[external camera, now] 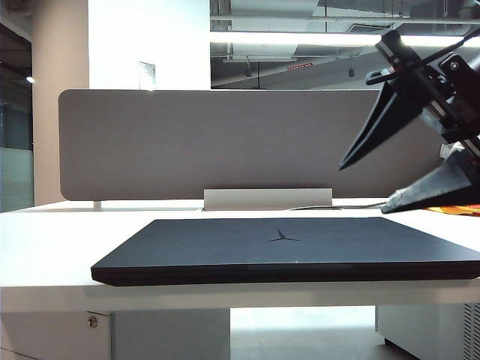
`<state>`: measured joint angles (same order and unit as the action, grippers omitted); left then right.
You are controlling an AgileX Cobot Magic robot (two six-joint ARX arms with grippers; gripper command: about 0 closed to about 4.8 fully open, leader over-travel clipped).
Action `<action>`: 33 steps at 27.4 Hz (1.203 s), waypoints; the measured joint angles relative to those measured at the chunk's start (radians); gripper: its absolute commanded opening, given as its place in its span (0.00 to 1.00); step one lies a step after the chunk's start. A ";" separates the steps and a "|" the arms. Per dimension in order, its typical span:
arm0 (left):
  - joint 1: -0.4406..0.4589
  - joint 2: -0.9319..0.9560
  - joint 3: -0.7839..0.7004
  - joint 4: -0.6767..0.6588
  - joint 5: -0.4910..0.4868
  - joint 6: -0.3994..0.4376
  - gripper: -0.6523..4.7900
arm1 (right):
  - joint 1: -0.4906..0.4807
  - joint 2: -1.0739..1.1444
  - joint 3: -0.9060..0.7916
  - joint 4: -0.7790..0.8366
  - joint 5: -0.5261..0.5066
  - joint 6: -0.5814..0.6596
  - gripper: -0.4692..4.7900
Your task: Open the lid of the laptop and use the keypad to enter the password "123".
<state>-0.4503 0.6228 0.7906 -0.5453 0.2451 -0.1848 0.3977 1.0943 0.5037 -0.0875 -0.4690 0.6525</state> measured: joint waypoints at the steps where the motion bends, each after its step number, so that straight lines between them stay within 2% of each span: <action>1: -0.018 0.013 0.001 -0.006 -0.014 0.007 0.11 | 0.000 0.001 0.000 0.000 -0.014 0.007 0.64; 8: -0.137 0.069 0.008 -0.024 -0.122 0.012 0.11 | 0.011 0.001 -0.027 0.004 -0.084 0.077 0.64; 11: -0.208 0.085 0.008 -0.023 -0.189 0.013 0.11 | 0.069 0.001 -0.102 0.062 -0.076 0.142 0.64; 14: -0.256 0.086 0.009 -0.023 -0.235 0.013 0.11 | 0.205 0.002 -0.190 0.251 0.029 0.296 0.58; 16: -0.256 0.087 0.010 -0.023 -0.240 0.013 0.11 | 0.283 0.011 -0.192 0.341 0.141 0.336 0.58; 18: -0.257 0.091 0.010 -0.028 -0.238 0.013 0.11 | 0.332 0.077 -0.187 0.424 0.182 0.377 0.58; 24: -0.256 0.091 0.010 -0.050 -0.239 0.039 0.11 | 0.338 0.274 -0.189 0.644 0.180 0.488 0.59; 33: -0.256 0.091 0.010 -0.080 -0.239 0.051 0.11 | 0.328 0.377 -0.188 0.749 0.272 0.550 0.57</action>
<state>-0.7067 0.7135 0.8009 -0.6258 0.0059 -0.1337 0.7261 1.4712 0.3153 0.6617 -0.1970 1.2022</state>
